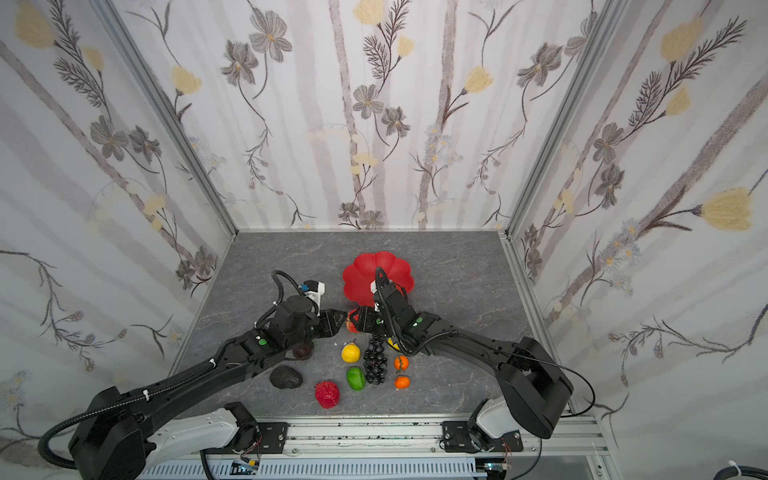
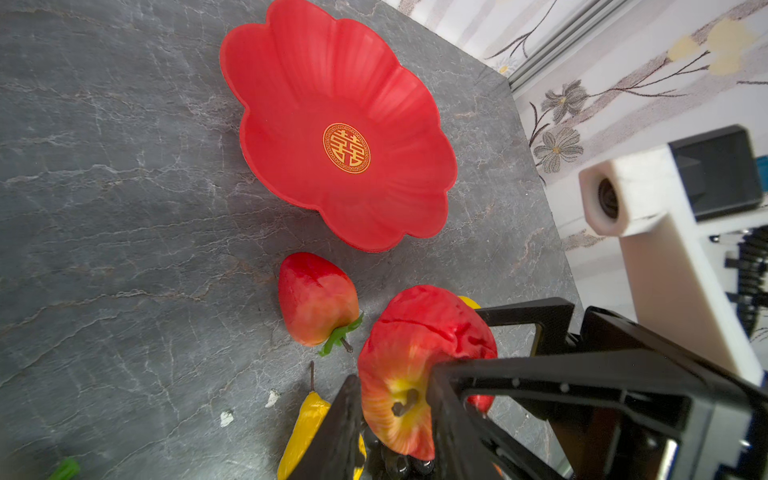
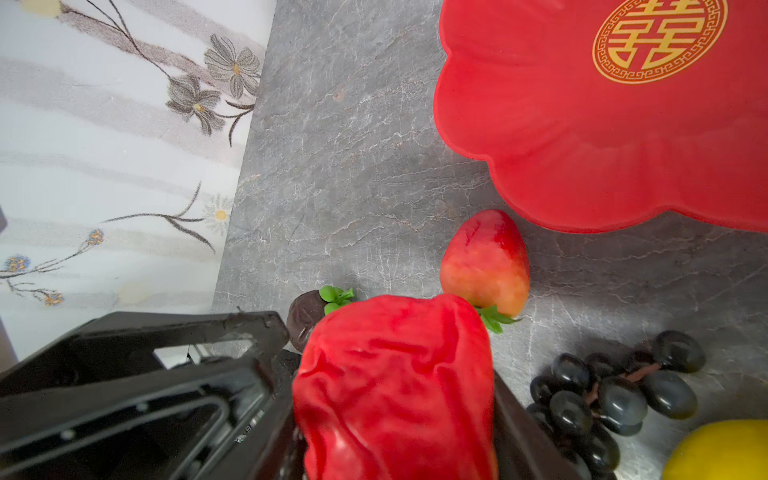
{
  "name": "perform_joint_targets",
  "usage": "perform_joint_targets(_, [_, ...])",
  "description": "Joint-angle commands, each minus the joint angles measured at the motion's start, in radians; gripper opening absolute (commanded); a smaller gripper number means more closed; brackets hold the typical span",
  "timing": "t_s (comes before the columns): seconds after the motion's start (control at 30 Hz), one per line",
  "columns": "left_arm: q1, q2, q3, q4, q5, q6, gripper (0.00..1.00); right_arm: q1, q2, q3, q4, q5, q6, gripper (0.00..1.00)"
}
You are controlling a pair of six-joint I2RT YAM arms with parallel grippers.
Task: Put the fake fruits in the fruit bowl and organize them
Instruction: 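Grasp the red apple with the left gripper from the right gripper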
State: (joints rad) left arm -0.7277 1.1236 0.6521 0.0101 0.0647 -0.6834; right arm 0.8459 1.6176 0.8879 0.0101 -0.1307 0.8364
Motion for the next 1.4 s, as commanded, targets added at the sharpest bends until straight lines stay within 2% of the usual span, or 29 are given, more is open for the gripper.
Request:
perform_joint_targets(0.0, [0.001, 0.004, 0.008, 0.016, 0.013, -0.008, 0.29, 0.000, -0.005, -0.004, 0.060, 0.000, 0.018, 0.54])
perform_joint_targets(0.5, [0.001, 0.027, 0.008, 0.035, 0.033, -0.022, 0.24, 0.001, -0.040, -0.005, 0.079, -0.006, 0.020, 0.53])
perform_joint_targets(1.1, [0.001, 0.018, 0.009, 0.044, 0.060, -0.034, 0.08, 0.002, -0.029, -0.002, 0.076, 0.012, 0.022, 0.53])
perform_joint_targets(1.37, [0.000, 0.027, 0.021, 0.042, 0.064, -0.034, 0.00, 0.002, -0.031, 0.000, 0.068, 0.020, 0.023, 0.57])
